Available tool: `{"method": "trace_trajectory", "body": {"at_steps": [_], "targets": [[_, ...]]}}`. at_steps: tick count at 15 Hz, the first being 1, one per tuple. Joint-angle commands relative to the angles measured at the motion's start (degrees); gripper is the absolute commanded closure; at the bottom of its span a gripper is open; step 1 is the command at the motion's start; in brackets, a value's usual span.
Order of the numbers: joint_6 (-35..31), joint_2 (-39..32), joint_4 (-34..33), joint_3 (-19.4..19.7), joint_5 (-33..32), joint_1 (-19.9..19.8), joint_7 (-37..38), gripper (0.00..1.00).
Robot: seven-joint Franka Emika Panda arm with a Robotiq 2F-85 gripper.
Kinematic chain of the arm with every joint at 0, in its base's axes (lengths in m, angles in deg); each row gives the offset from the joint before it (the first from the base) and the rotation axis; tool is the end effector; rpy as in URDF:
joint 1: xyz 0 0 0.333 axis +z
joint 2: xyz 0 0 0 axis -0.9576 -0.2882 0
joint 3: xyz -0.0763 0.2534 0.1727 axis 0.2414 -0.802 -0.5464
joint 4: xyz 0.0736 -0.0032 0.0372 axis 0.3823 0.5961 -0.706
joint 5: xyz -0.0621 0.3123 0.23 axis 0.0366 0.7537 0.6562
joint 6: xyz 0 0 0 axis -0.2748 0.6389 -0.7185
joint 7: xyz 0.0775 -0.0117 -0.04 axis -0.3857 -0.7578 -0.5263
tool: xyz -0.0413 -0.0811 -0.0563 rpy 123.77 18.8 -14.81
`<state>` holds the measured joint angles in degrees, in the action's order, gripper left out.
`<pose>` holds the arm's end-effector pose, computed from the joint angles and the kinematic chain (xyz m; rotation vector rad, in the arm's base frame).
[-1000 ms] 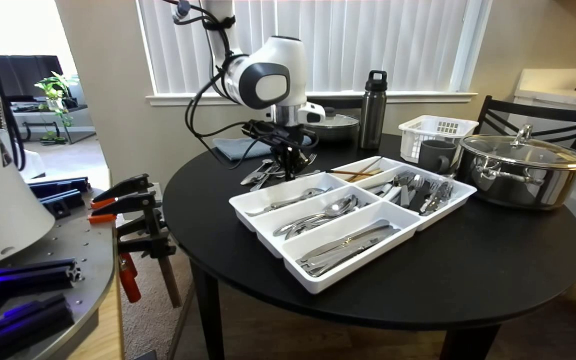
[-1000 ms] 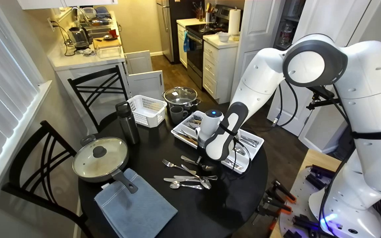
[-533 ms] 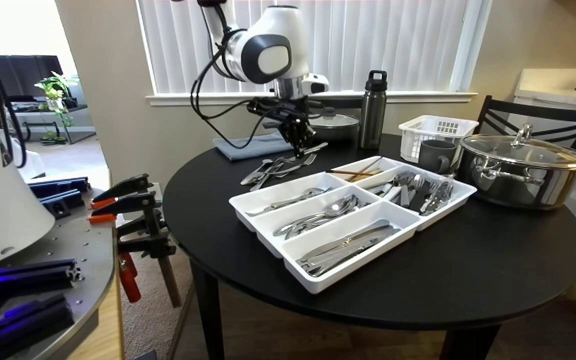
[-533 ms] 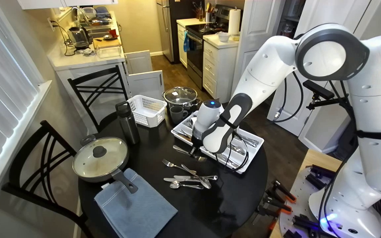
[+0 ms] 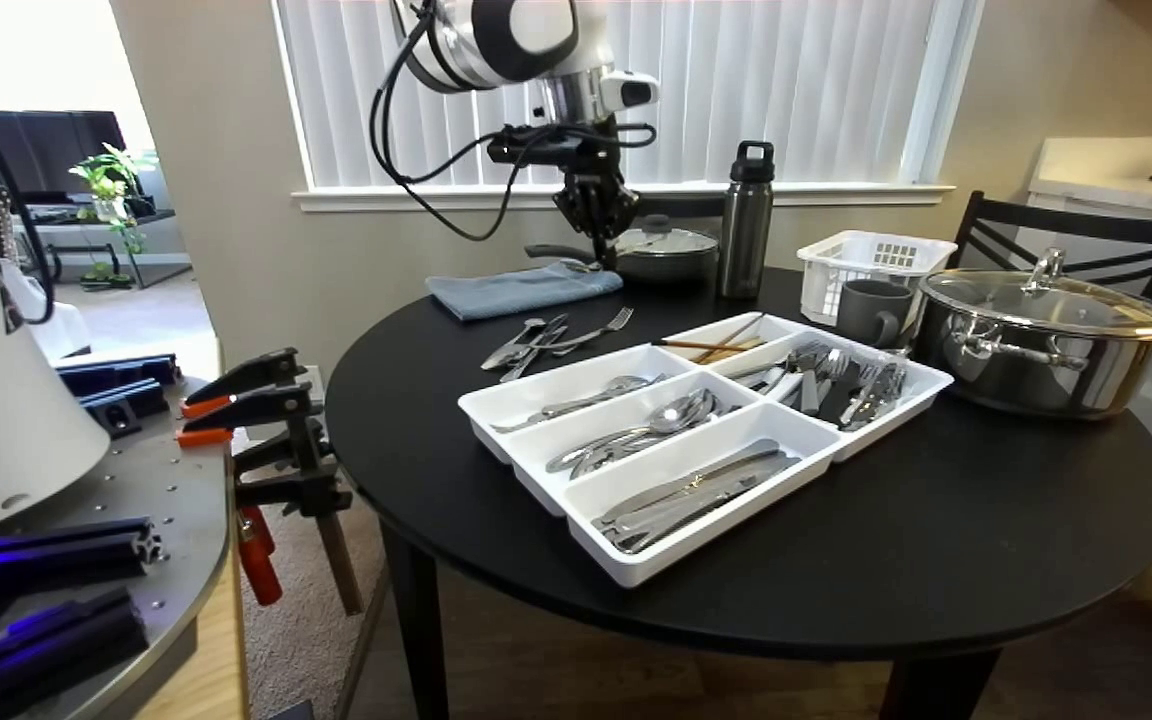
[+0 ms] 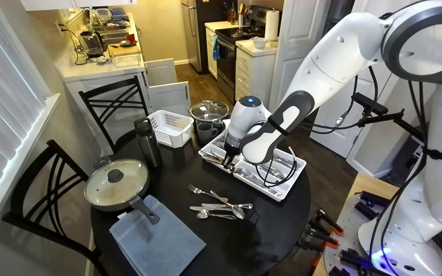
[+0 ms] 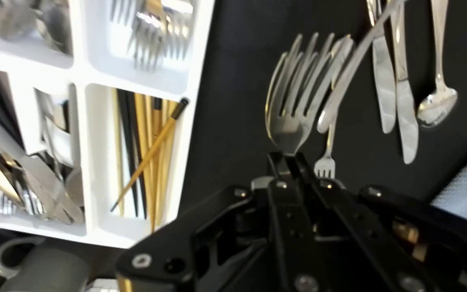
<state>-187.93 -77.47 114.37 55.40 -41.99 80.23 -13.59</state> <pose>0.5435 0.0904 0.2155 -3.0864 -0.4252 -0.3860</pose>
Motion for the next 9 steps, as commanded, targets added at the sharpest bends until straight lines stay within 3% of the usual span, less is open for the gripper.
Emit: {"method": "trace_trajectory", "body": {"at_steps": [1, 4, 9], "targets": [[7.6, 5.8, 4.4, 10.2, -12.0, 7.4, 10.1, 0.98], [14.4, 8.0, 6.1, 11.0, -18.9, 7.5, 14.6, 0.98], [21.1, 9.8, 9.4, 6.0, -16.7, 4.4, 12.7, 0.98]]}}
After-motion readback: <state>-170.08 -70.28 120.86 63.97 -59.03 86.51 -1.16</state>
